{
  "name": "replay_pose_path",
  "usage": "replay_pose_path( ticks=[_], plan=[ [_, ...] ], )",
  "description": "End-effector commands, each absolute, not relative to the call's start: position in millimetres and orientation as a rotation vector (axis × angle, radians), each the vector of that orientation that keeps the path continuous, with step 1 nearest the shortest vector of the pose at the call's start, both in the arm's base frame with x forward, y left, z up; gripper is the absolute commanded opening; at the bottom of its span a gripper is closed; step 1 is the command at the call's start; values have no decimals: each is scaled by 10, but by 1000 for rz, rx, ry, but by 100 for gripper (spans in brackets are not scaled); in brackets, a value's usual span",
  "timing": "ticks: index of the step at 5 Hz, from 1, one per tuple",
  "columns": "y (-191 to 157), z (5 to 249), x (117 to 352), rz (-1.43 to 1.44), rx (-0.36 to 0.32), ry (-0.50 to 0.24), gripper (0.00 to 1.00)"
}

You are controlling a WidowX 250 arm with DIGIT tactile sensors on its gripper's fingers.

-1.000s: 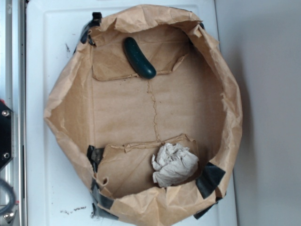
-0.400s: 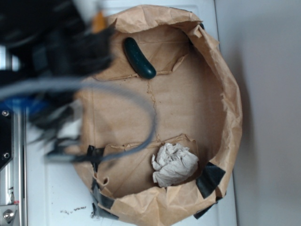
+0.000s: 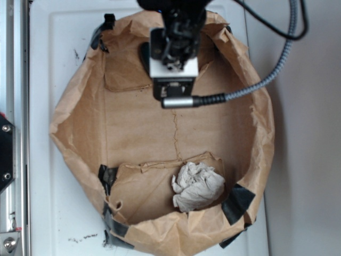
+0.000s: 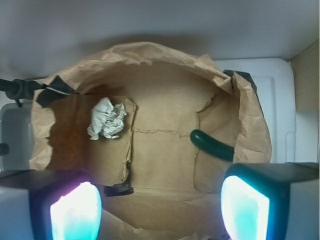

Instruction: Grab the plastic pickle.

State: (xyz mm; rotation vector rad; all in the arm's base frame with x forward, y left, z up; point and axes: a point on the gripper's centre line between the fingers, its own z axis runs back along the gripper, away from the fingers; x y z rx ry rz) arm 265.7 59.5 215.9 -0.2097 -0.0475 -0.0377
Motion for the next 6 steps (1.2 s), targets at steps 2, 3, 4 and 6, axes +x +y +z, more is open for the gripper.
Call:
replay_pose_path(
  ticks=[2,3,4,6],
  plan=[
    [616,2204,2589,-211,-134,-144,100],
    [524,2089,2529,-426,-44,-157,100],
    [402,1824,2551,-650,-1,-93,100],
    [359,1310,2597,-772,38,49,100]
  ],
)
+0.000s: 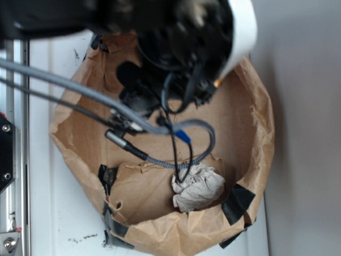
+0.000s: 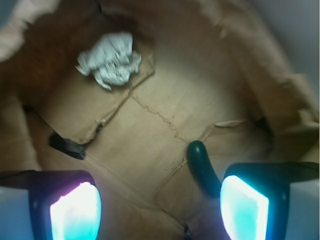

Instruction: Grab the plastic pickle.

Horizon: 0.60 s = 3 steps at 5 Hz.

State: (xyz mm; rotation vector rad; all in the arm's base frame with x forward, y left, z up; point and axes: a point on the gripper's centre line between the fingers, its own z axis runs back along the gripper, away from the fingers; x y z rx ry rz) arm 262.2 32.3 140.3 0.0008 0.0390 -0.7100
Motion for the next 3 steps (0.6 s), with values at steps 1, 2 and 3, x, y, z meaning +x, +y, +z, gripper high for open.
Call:
replay_pose_path(
  ticks=[1,2,3],
  plan=[
    [453,1189,2535,-840,71,32,100],
    [676,1136,2664,-905,19,22,100],
    [812,1146,2786,-859,21,-1,100]
  ],
)
